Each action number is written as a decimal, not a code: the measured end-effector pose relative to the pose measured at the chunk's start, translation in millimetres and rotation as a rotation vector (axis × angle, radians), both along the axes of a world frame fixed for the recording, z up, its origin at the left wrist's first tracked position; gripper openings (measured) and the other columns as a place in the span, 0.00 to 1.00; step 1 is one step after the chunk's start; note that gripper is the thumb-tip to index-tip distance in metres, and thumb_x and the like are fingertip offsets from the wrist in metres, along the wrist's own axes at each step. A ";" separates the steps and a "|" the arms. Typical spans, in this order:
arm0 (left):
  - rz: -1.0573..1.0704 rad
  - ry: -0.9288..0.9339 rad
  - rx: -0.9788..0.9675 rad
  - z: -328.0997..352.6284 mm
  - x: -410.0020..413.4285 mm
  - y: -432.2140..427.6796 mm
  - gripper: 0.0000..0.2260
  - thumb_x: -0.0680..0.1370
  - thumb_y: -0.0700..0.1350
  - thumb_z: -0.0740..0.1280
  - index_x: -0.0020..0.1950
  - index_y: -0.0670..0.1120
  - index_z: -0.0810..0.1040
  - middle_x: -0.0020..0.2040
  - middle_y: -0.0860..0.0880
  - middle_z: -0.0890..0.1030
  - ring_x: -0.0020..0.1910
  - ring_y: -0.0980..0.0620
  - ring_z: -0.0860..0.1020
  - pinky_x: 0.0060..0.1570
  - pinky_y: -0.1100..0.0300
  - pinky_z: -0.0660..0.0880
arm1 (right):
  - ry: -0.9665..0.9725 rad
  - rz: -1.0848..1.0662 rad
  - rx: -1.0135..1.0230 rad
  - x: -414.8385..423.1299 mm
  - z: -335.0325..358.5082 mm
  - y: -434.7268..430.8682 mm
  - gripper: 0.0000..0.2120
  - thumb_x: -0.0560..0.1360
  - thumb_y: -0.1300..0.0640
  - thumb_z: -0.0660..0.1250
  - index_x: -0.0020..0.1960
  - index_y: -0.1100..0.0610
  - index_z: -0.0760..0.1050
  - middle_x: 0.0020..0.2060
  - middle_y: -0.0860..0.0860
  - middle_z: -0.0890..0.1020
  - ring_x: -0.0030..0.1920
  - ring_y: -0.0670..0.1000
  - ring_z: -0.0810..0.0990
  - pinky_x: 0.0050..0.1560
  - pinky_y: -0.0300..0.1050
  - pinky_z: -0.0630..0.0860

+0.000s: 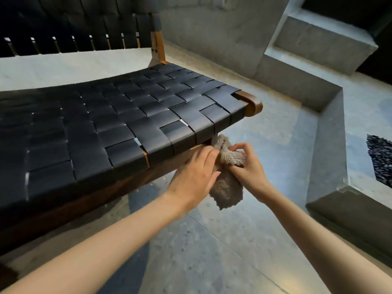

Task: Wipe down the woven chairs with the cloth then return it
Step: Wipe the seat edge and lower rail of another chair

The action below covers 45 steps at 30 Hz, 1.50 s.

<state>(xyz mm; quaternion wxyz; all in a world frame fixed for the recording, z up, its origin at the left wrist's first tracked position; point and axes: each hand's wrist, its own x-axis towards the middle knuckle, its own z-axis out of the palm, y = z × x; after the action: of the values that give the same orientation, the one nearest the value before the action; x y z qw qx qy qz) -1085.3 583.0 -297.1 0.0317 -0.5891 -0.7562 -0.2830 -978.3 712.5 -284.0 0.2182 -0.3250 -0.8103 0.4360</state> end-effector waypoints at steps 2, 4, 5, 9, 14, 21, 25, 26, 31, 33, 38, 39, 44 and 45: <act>0.094 -0.134 -0.084 -23.9 -4.1 0.6 0.24 0.79 0.51 0.61 0.73 0.47 0.60 0.71 0.47 0.65 0.67 0.46 0.67 0.64 0.50 0.70 | 0.017 0.052 -0.009 -2.0 -17.3 1.2 0.14 0.73 0.64 0.69 0.54 0.51 0.69 0.41 0.47 0.77 0.36 0.41 0.74 0.34 0.34 0.72; 0.170 -0.382 -0.131 -43.5 -11.0 2.0 0.25 0.80 0.53 0.60 0.74 0.51 0.56 0.71 0.47 0.67 0.68 0.46 0.67 0.64 0.52 0.67 | 0.033 0.118 -0.031 -4.9 -31.9 0.4 0.12 0.75 0.62 0.68 0.55 0.52 0.70 0.42 0.47 0.77 0.37 0.43 0.75 0.34 0.33 0.72; 0.198 -0.512 -0.135 -51.3 -15.5 2.9 0.23 0.80 0.52 0.60 0.74 0.51 0.57 0.70 0.48 0.69 0.68 0.47 0.69 0.62 0.55 0.67 | 0.031 0.155 -0.042 -7.3 -38.2 -0.8 0.10 0.77 0.60 0.67 0.55 0.52 0.69 0.44 0.47 0.78 0.40 0.44 0.76 0.36 0.33 0.73; 0.267 -0.673 -0.084 -72.5 -40.1 -9.4 0.17 0.80 0.46 0.62 0.69 0.48 0.68 0.66 0.50 0.73 0.65 0.50 0.72 0.57 0.62 0.67 | 0.001 0.260 -0.020 -21.4 -55.1 -4.6 0.04 0.79 0.53 0.63 0.53 0.47 0.71 0.46 0.43 0.78 0.47 0.42 0.77 0.38 0.30 0.75; 0.425 -0.606 -0.039 -87.9 -59.3 -71.7 0.09 0.81 0.46 0.59 0.61 0.53 0.71 0.60 0.54 0.75 0.58 0.60 0.72 0.55 0.65 0.66 | -0.018 0.256 -0.012 -41.3 -73.0 -10.2 0.03 0.78 0.52 0.65 0.52 0.47 0.76 0.43 0.39 0.79 0.46 0.42 0.78 0.46 0.34 0.75; 0.694 -0.395 -0.015 -85.5 -77.0 -159.1 0.06 0.81 0.49 0.59 0.55 0.48 0.72 0.52 0.51 0.78 0.51 0.54 0.75 0.50 0.58 0.71 | -0.030 0.238 0.003 -81.9 -86.8 -36.0 0.10 0.77 0.48 0.66 0.54 0.53 0.76 0.49 0.48 0.79 0.53 0.53 0.79 0.47 0.40 0.79; 0.866 -0.260 0.013 -81.5 -95.5 -199.2 0.10 0.81 0.47 0.59 0.57 0.44 0.76 0.53 0.44 0.79 0.55 0.44 0.75 0.51 0.55 0.68 | 0.020 0.234 0.138 -104.0 -86.6 -61.4 0.13 0.76 0.46 0.67 0.53 0.55 0.78 0.52 0.52 0.75 0.47 0.52 0.76 0.51 0.36 0.77; 0.942 -0.189 -0.047 -82.3 -100.9 -206.8 0.11 0.81 0.48 0.60 0.58 0.45 0.76 0.55 0.41 0.77 0.57 0.40 0.73 0.54 0.51 0.66 | 0.038 0.261 0.156 -109.8 -87.1 -68.2 0.13 0.76 0.47 0.67 0.54 0.55 0.78 0.50 0.52 0.76 0.42 0.47 0.76 0.40 0.28 0.75; 1.170 -0.118 -0.099 -84.6 -107.2 -213.1 0.10 0.80 0.46 0.60 0.60 0.47 0.74 0.64 0.37 0.68 0.65 0.37 0.61 0.62 0.48 0.57 | 0.068 0.218 -0.062 -138.3 -90.4 -104.4 0.14 0.79 0.54 0.65 0.62 0.57 0.73 0.52 0.53 0.81 0.45 0.52 0.82 0.44 0.46 0.82; 1.123 -0.009 0.012 -85.3 -101.3 -207.0 0.11 0.78 0.40 0.62 0.60 0.46 0.73 0.66 0.38 0.66 0.66 0.38 0.61 0.64 0.47 0.61 | 0.117 0.231 -0.090 -140.6 -95.3 -118.0 0.16 0.78 0.56 0.65 0.65 0.55 0.69 0.55 0.53 0.79 0.53 0.55 0.81 0.54 0.49 0.80; 0.760 -0.030 0.014 -95.9 -90.9 -196.3 0.14 0.81 0.45 0.59 0.65 0.45 0.74 0.60 0.43 0.75 0.60 0.45 0.72 0.60 0.51 0.68 | -0.042 0.614 0.898 -140.9 -118.9 -128.8 0.29 0.73 0.46 0.70 0.71 0.46 0.66 0.68 0.55 0.69 0.68 0.61 0.64 0.68 0.64 0.57; 0.703 0.031 -0.057 -100.9 -91.4 -196.8 0.17 0.81 0.49 0.58 0.69 0.46 0.70 0.63 0.45 0.74 0.63 0.46 0.71 0.63 0.53 0.66 | -0.098 0.655 0.979 -145.0 -118.1 -126.5 0.31 0.73 0.43 0.69 0.72 0.46 0.64 0.69 0.54 0.68 0.68 0.61 0.64 0.69 0.63 0.55; 0.664 0.484 -0.400 -120.7 -96.3 -203.8 0.35 0.73 0.60 0.67 0.75 0.46 0.62 0.65 0.48 0.74 0.60 0.47 0.73 0.63 0.53 0.67 | -0.322 0.776 1.158 -165.8 -116.6 -118.1 0.33 0.76 0.35 0.57 0.76 0.48 0.53 0.66 0.54 0.70 0.64 0.57 0.69 0.66 0.56 0.63; 0.693 0.535 -0.421 -122.1 -97.2 -206.3 0.36 0.71 0.61 0.70 0.74 0.46 0.65 0.62 0.49 0.76 0.57 0.48 0.76 0.60 0.55 0.69 | -0.353 0.777 1.210 -168.6 -116.9 -121.5 0.34 0.76 0.34 0.55 0.76 0.49 0.52 0.65 0.54 0.70 0.63 0.57 0.70 0.65 0.56 0.64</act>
<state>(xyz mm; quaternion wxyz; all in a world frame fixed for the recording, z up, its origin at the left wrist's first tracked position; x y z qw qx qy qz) -1182.5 376.7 -419.2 0.1975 -0.3485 -0.9140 0.0645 -1147.0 591.0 -401.0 0.0558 0.0969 -0.9887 -0.0996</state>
